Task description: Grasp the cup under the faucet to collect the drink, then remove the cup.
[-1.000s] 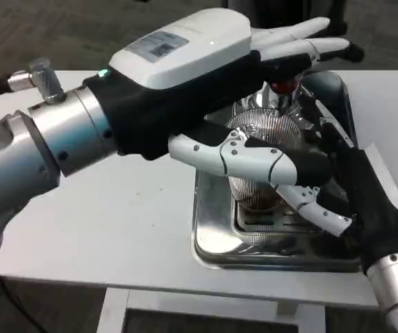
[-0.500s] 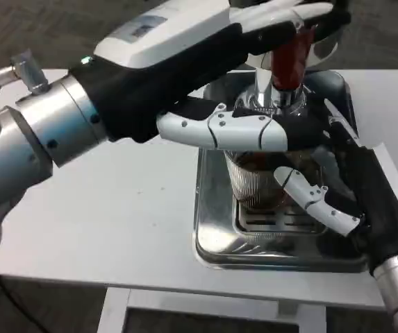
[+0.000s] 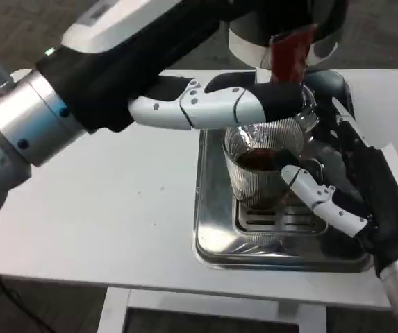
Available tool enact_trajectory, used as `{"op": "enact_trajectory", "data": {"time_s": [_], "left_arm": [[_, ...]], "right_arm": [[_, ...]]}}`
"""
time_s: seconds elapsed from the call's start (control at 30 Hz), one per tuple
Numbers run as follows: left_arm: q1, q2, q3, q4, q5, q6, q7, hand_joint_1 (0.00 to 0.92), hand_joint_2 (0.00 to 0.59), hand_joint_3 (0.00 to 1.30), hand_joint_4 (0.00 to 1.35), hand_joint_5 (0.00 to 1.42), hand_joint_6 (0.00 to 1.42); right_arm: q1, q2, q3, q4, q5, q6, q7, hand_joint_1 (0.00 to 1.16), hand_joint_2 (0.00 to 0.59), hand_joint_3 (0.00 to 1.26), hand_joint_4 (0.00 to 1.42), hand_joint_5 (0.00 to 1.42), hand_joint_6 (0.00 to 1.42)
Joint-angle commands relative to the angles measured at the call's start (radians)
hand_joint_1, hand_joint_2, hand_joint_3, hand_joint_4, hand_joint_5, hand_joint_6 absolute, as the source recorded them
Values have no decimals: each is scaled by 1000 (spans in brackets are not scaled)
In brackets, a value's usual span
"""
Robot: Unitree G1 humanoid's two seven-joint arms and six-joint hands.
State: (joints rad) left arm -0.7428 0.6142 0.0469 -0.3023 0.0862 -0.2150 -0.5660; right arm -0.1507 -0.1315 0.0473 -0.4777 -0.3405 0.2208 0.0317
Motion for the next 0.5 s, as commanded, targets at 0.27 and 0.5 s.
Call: {"op": "enact_trajectory", "data": {"time_s": [0.27, 0.5], "left_arm": [[230, 47, 133, -152, -52, 14, 10, 0, 118, 142, 102, 186, 232], [384, 53, 226, -208, -57, 24, 20, 0, 116, 156, 114, 212, 248]], "right_arm": [[45, -8, -12, -43, 32, -9, 10, 496, 288, 68, 76, 147, 234], [53, -14, -14, -52, 50, -9, 16, 534, 249, 36, 67, 158, 275]]}}
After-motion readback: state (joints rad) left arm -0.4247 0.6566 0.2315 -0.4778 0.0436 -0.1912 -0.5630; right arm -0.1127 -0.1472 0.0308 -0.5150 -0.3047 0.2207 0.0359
